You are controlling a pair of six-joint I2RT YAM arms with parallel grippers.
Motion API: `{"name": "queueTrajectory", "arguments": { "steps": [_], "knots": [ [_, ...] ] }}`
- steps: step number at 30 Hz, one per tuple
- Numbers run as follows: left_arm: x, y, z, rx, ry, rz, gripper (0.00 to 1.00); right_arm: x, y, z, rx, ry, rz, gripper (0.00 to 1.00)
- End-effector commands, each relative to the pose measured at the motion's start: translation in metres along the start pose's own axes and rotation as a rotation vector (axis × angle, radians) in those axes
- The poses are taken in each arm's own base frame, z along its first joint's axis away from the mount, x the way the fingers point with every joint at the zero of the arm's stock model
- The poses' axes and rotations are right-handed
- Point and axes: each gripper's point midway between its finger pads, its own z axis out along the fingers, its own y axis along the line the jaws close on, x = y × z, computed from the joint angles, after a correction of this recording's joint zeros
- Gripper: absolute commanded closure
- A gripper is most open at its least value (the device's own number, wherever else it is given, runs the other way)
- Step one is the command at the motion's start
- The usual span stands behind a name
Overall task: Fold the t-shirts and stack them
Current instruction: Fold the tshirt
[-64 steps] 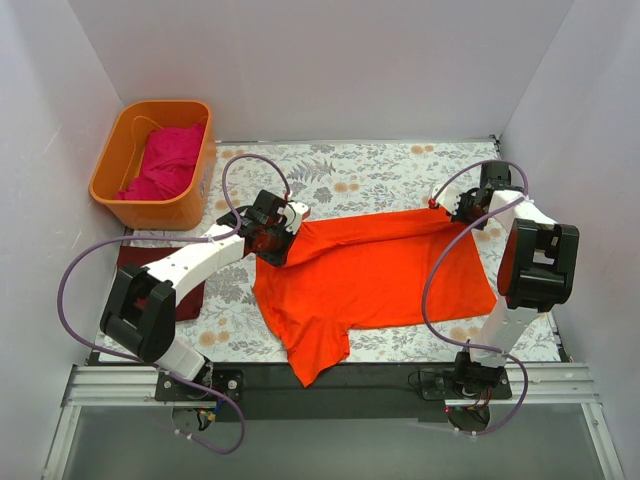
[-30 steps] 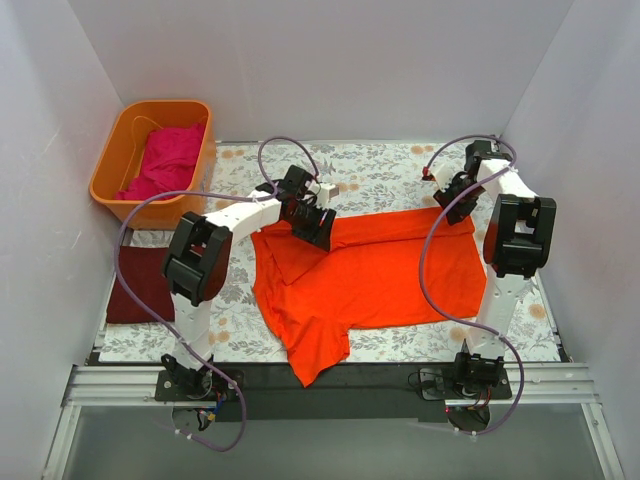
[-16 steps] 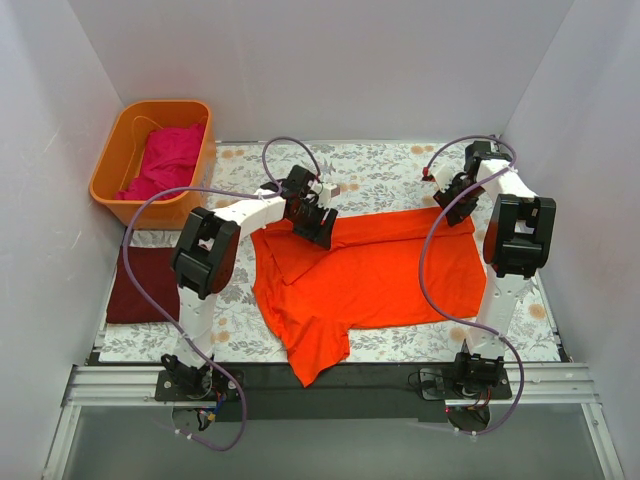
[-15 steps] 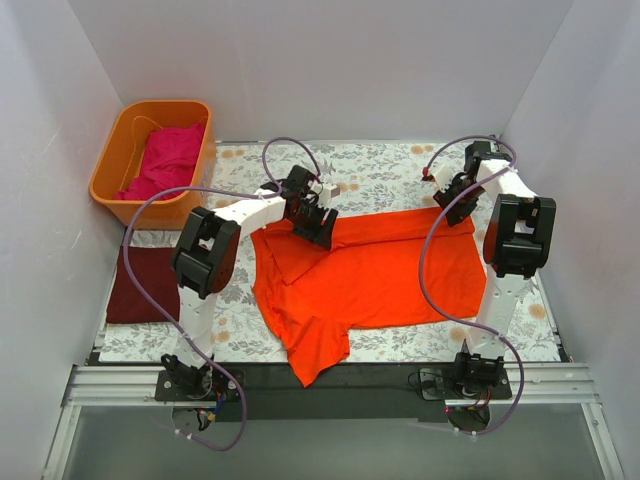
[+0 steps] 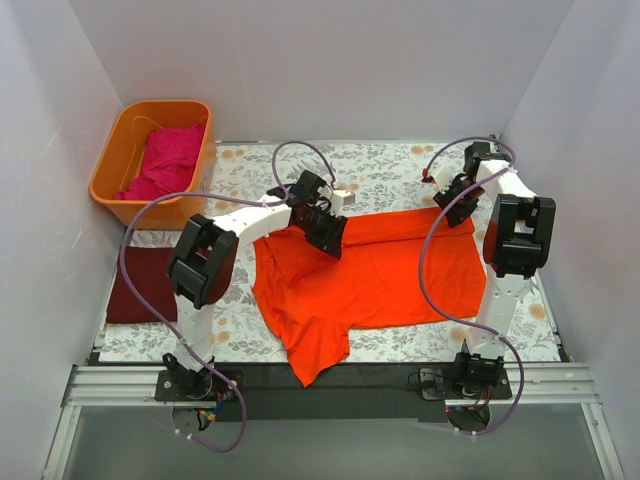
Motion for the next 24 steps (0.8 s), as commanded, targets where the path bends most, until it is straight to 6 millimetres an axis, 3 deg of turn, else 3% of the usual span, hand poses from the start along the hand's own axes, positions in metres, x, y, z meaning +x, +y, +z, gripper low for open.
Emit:
{"name": "queueTrajectory", "arguments": {
  "steps": [1, 2, 4, 6, 9, 10, 12, 13, 16, 20, 22, 23, 24],
  "knots": [
    [-0.003, -0.055, -0.014, 0.085, -0.01, 0.137, 0.65, -0.005, 0.0, -0.006, 0.004, -0.006, -0.004, 0.66],
    [0.005, -0.069, -0.01, 0.095, 0.02, 0.174, 0.67, -0.007, 0.001, -0.006, 0.002, -0.01, -0.004, 0.66],
    [0.002, -0.077, -0.015, 0.09, 0.016, 0.213, 0.69, -0.012, 0.003, -0.01, 0.002, -0.026, -0.008, 0.66],
    [-0.001, -0.074, -0.027, 0.087, 0.007, 0.173, 0.76, -0.021, 0.012, -0.013, -0.015, -0.057, -0.012, 0.66],
    [-0.027, -0.037, -0.079, 0.083, -0.125, -0.031, 0.76, -0.045, 0.036, -0.03, -0.055, -0.152, -0.049, 0.67],
    [-0.038, -0.014, -0.115, 0.081, -0.211, -0.106, 0.76, -0.056, 0.045, -0.045, -0.048, -0.199, -0.072, 0.68],
    [-0.035, 0.01, -0.143, 0.039, -0.271, -0.178, 0.76, -0.077, 0.076, -0.052, -0.112, -0.272, -0.124, 0.69],
    [-0.031, 0.039, -0.16, -0.06, -0.307, -0.22, 0.77, -0.087, 0.087, -0.064, -0.11, -0.309, -0.156, 0.69],
    [-0.005, 0.072, -0.186, -0.171, -0.323, -0.294, 0.83, -0.121, 0.132, -0.078, -0.172, -0.404, -0.258, 0.72],
    [0.023, 0.102, -0.195, -0.184, -0.326, -0.44, 0.91, -0.166, 0.206, -0.08, -0.264, -0.457, -0.406, 0.76],
    [0.033, 0.115, -0.187, -0.2, -0.31, -0.506, 0.94, -0.177, 0.231, -0.074, -0.29, -0.451, -0.434, 0.76],
    [0.036, 0.119, -0.183, -0.207, -0.298, -0.524, 0.96, -0.188, 0.257, -0.07, -0.313, -0.459, -0.493, 0.76],
    [0.042, 0.128, -0.173, -0.212, -0.269, -0.556, 0.97, -0.192, 0.269, -0.066, -0.325, -0.453, -0.511, 0.76]
  ]
}}
